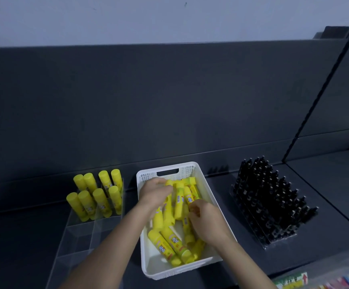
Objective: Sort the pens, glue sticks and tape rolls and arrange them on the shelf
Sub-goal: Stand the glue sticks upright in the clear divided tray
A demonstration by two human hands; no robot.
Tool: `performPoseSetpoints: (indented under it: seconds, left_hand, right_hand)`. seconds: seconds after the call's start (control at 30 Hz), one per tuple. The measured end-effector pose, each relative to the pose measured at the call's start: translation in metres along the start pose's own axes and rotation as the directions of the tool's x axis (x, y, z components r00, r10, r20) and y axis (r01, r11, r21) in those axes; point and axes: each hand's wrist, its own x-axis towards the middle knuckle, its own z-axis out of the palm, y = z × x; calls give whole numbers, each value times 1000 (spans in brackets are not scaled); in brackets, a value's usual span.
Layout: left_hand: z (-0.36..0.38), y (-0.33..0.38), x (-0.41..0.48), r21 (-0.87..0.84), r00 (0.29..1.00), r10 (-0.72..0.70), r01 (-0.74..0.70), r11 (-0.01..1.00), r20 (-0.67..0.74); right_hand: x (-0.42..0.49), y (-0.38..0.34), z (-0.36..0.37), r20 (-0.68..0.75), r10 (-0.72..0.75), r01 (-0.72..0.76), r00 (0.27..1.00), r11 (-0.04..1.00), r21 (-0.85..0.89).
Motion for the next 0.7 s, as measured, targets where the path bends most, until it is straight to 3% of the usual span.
performPoseSetpoints:
  seconds: [0.2, 0.47, 0.7]
  left_hand:
    - [-22, 13, -10, -357, 999, -49, 52, 933, 18]
    - [-71, 16, -40, -460, 998, 58, -57, 886, -12]
    - [-105, 7, -55, -530, 985, -110, 23, 847, -132]
  right_hand:
    - [19, -22, 0, -52, -66, 62, 996, 995, -73]
    - [53, -52, 36, 108, 43, -20, 993, 979, -202]
    - [57, -69, 58, 172, 100, -36, 980, 940, -339]
